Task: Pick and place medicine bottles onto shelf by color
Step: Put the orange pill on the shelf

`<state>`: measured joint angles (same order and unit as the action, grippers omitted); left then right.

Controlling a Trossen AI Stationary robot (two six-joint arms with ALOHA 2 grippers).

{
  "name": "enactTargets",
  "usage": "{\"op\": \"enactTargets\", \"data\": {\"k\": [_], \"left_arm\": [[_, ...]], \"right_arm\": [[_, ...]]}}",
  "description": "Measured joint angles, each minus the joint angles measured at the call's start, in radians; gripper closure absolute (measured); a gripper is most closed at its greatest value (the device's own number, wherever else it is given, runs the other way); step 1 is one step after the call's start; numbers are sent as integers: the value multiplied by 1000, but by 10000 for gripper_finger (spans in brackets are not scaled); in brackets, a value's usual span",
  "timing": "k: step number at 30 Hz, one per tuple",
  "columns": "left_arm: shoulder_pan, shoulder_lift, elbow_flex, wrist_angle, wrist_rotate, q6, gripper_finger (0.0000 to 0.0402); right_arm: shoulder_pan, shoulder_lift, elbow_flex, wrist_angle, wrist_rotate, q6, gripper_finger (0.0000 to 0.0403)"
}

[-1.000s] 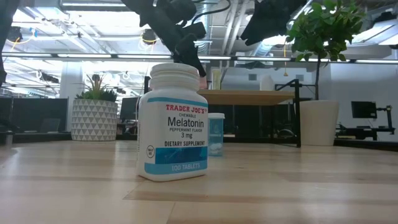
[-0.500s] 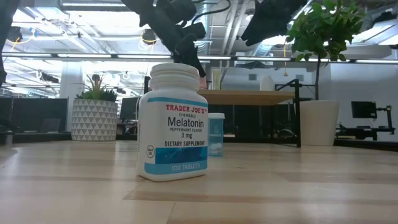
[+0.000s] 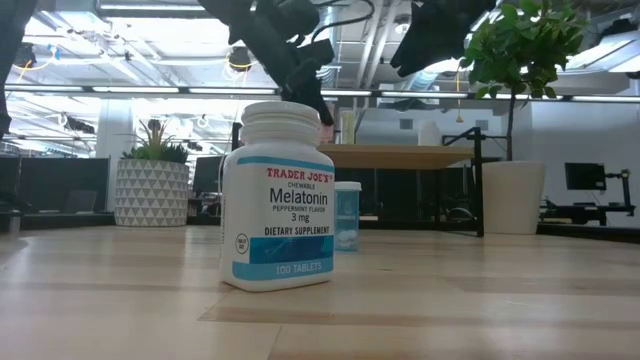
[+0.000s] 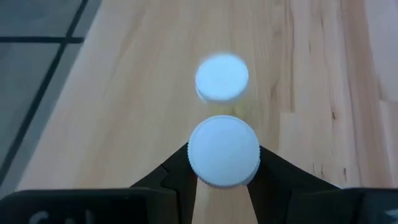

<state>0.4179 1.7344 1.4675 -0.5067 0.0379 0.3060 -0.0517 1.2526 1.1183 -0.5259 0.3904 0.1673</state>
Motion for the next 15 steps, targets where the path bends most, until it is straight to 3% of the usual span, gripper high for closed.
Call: {"op": "enactTargets", "data": {"k": [15], "left_arm": [[-1,3,42,-81,6,3,294]], "right_arm": [[0,0,0,-19,0,9,164]]}}
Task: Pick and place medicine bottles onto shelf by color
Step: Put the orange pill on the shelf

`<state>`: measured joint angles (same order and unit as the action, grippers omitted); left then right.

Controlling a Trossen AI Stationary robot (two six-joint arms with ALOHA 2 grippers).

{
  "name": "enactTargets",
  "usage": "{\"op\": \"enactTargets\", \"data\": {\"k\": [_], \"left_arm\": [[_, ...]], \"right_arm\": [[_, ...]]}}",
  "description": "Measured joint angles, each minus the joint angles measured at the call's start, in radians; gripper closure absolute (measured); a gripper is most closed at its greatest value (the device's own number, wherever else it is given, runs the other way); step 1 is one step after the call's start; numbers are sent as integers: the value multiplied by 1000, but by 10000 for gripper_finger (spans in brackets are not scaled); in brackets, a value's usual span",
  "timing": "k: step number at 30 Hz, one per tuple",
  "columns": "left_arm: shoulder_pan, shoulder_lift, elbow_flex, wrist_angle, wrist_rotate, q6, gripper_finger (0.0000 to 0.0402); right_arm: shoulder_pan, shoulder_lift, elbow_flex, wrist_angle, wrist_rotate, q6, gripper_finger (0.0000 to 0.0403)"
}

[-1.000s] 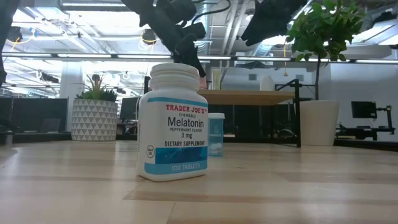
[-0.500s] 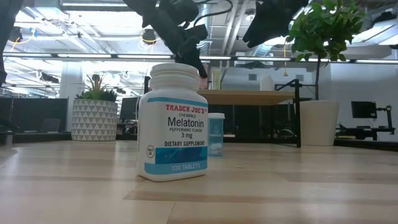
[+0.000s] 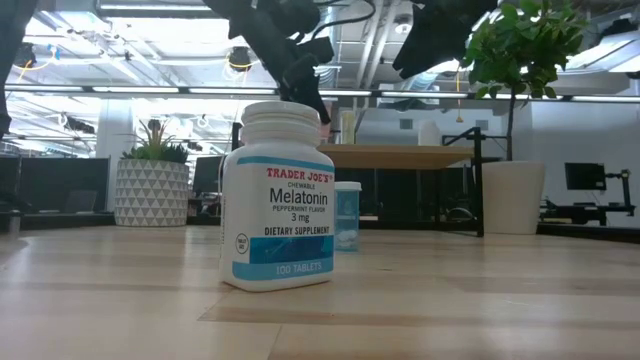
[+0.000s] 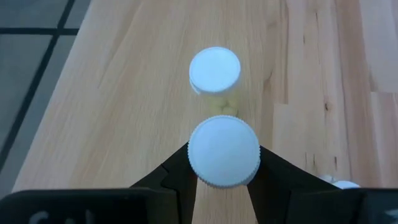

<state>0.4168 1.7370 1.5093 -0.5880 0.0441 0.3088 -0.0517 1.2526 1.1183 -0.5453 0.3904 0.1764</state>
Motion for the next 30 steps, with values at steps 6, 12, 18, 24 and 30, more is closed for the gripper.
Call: {"op": "enactTargets", "data": {"k": [6,12,18,24,30], "left_arm": [[0,13,0,17,-9,15,294],[-4,18,-8,4,-116,20,294],[-5,18,-8,4,-134,24,294],[-5,18,-8,8,-135,28,294],[-6,18,-8,26,-135,28,294]], "right_arm": [[0,0,0,0,0,0,164],[7,0,0,-1,0,0,164],[14,0,0,-2,0,0,164],[14,0,0,-2,0,0,164],[14,0,0,-2,0,0,164]]}}
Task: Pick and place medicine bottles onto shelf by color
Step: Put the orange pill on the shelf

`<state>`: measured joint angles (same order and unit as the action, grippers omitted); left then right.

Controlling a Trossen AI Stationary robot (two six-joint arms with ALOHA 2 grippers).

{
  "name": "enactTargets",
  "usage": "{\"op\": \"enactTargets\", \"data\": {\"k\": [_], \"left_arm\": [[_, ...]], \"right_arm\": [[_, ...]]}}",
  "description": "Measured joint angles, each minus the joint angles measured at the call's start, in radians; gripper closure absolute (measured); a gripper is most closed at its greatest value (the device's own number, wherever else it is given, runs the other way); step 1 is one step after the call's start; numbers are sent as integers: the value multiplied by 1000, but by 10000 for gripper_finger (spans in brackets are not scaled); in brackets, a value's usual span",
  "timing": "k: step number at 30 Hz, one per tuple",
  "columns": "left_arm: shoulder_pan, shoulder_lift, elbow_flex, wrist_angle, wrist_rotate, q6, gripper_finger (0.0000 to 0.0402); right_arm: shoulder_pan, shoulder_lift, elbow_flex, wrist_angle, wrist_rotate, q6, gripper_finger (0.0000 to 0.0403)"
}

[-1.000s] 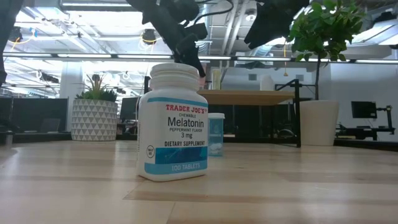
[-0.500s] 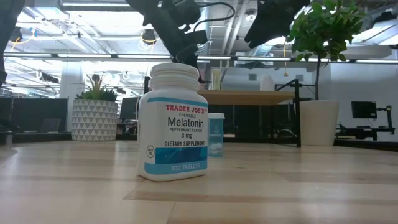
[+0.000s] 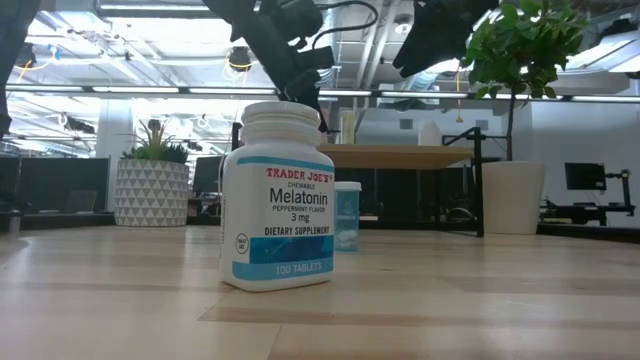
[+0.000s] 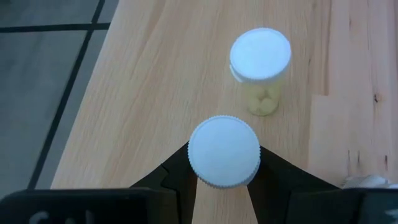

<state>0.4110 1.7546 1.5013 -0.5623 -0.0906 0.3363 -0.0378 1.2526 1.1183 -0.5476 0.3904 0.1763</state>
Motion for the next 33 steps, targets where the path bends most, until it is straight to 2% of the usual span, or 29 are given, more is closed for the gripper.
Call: {"op": "enactTargets", "data": {"k": [15,22,33], "left_arm": [[0,0,0,2,0,0,294],[0,0,0,2,2,-46,294],[0,0,0,4,79,-43,294]], "right_arm": [[0,0,0,0,0,0,164],[0,0,0,0,0,-1,164],[0,0,0,0,0,-1,164]]}}
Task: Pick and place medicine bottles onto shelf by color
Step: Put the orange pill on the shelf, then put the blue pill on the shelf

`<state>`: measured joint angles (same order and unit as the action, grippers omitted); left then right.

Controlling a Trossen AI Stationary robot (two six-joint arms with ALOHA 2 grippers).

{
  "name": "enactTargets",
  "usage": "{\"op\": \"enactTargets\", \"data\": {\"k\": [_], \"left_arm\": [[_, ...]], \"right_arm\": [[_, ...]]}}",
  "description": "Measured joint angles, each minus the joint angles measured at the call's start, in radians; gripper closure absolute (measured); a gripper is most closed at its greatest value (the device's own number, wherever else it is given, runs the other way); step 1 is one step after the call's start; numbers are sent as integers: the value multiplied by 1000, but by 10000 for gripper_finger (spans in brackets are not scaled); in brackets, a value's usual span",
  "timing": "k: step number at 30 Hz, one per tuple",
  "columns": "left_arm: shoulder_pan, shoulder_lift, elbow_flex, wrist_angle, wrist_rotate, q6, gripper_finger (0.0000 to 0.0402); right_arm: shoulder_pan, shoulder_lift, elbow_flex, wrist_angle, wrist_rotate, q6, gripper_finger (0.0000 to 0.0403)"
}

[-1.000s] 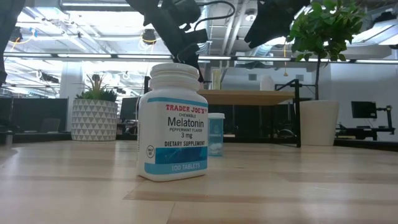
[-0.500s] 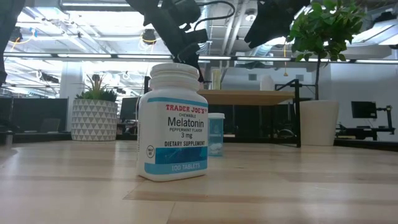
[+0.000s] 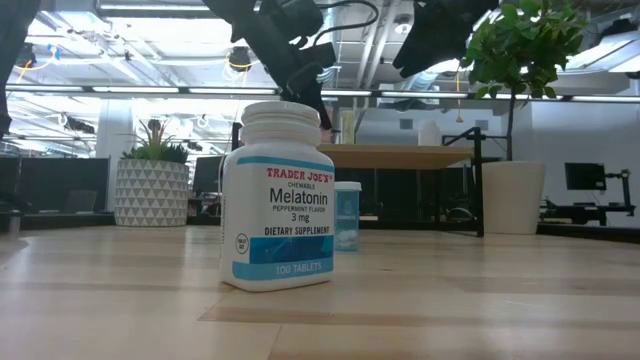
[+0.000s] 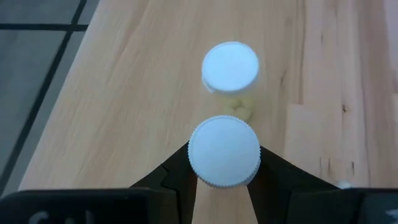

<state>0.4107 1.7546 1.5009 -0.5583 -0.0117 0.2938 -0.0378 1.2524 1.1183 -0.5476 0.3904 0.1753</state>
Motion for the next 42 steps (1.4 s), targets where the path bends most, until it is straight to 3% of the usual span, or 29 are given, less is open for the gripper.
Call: {"op": "enactTargets", "data": {"k": [7,17,22,38,42], "left_arm": [[1,0,0,0,25,56,284],[1,0,0,5,-14,18,183],[1,0,1,23,-22,18,154],[-2,0,183,-107,-22,-9,145],[-2,-1,248,-256,-24,-7,145]], "right_arm": [[0,0,0,0,0,0,164],[0,0,0,-1,0,0,164],[0,0,0,-8,0,0,164],[0,0,0,-21,0,1,164],[9,0,0,-28,0,18,164]]}}
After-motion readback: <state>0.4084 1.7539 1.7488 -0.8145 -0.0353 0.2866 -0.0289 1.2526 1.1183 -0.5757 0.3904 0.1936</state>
